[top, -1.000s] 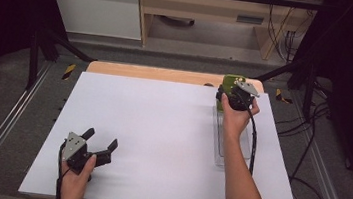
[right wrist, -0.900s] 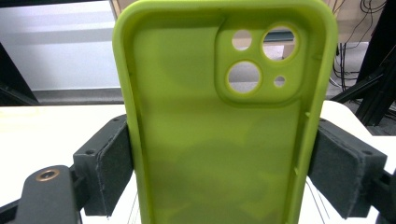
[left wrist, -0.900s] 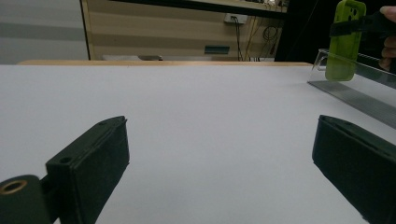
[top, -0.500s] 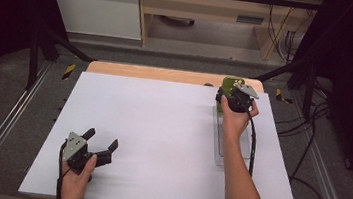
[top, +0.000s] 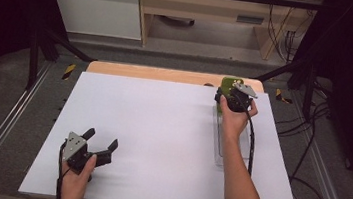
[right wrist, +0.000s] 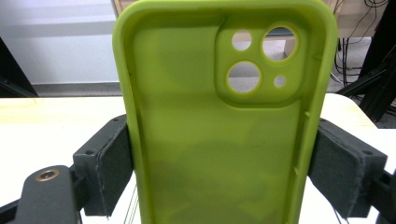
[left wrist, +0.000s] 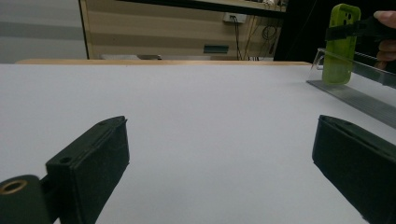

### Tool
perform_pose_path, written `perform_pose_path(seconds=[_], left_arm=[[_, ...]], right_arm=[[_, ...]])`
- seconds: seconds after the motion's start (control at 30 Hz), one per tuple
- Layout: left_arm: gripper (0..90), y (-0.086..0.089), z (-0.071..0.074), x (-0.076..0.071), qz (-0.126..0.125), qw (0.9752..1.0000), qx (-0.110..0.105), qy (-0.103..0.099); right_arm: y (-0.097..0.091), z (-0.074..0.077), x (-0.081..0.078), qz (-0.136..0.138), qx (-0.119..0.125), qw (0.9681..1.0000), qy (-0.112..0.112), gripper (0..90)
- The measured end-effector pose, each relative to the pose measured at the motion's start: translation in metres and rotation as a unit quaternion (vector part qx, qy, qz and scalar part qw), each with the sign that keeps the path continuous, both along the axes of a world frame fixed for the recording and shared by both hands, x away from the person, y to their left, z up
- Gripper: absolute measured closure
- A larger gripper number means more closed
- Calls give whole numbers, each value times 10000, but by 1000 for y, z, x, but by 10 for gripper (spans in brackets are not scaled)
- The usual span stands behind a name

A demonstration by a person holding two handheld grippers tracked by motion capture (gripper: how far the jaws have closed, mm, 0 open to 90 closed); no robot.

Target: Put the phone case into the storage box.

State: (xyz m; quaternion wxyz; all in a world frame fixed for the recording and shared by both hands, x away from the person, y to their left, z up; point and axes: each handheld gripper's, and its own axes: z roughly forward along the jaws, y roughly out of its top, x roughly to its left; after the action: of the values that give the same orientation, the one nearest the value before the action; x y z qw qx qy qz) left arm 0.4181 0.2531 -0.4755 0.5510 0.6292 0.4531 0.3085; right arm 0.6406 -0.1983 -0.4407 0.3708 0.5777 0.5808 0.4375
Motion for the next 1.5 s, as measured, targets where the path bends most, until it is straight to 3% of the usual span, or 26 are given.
perform_pose_path(seconds=[0.67,1.5], left_arm=[[34,-1,0,0,-15,10000,0,19],[34,0,-1,0,-11,10000,-14,24]], right_arm=[[1,1,0,10,-219,9998,27,157],[2,-4,3,-3,-179,9997,166,151]])
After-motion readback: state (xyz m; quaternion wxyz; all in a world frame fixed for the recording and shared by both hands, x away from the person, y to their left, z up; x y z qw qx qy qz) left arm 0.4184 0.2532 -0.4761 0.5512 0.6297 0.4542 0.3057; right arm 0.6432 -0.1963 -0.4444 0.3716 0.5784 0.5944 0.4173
